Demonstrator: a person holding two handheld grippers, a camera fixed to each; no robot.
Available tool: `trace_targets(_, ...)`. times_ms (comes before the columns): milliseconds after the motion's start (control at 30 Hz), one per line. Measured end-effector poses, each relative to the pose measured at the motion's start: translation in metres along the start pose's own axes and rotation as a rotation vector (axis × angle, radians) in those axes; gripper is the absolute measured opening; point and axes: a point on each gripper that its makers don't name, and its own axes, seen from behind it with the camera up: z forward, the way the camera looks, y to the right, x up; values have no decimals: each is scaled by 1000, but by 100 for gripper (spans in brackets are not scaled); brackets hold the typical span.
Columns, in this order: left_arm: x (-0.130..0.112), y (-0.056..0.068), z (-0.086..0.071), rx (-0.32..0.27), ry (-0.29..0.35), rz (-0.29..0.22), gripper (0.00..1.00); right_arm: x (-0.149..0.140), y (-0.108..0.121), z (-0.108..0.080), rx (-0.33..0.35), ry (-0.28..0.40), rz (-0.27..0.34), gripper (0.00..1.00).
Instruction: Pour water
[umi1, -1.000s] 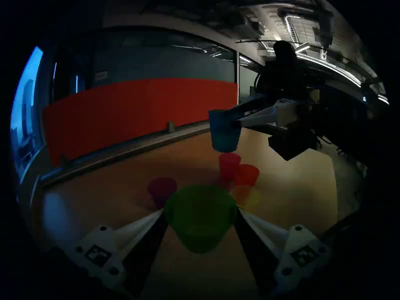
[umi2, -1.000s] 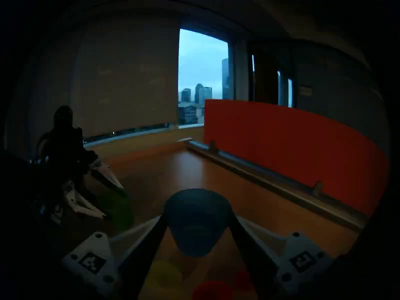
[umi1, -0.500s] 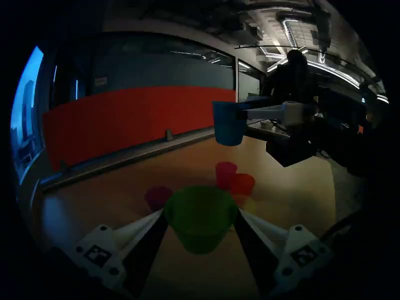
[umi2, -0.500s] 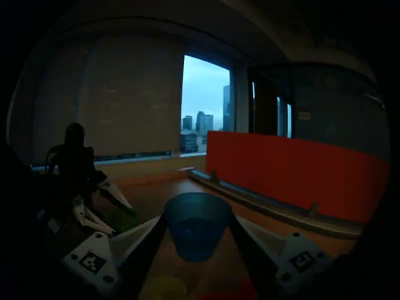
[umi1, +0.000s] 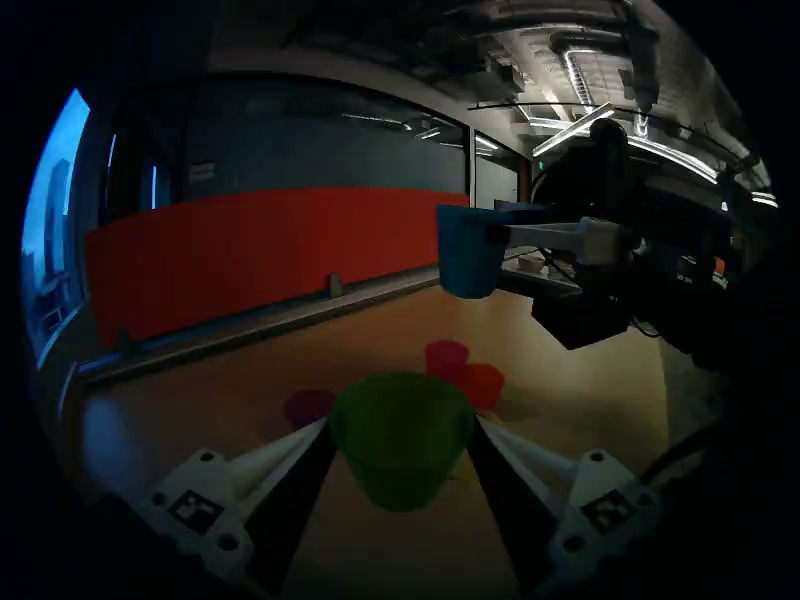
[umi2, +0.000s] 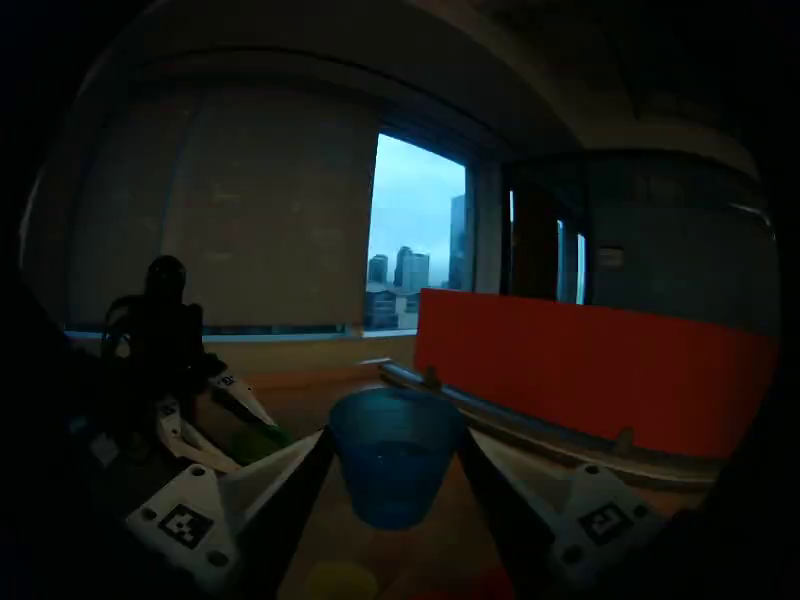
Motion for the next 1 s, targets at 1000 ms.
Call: trace_targets(1000, 38, 19, 1, -33, 131, -14, 88, 7, -2, -21, -10, 20, 5, 90)
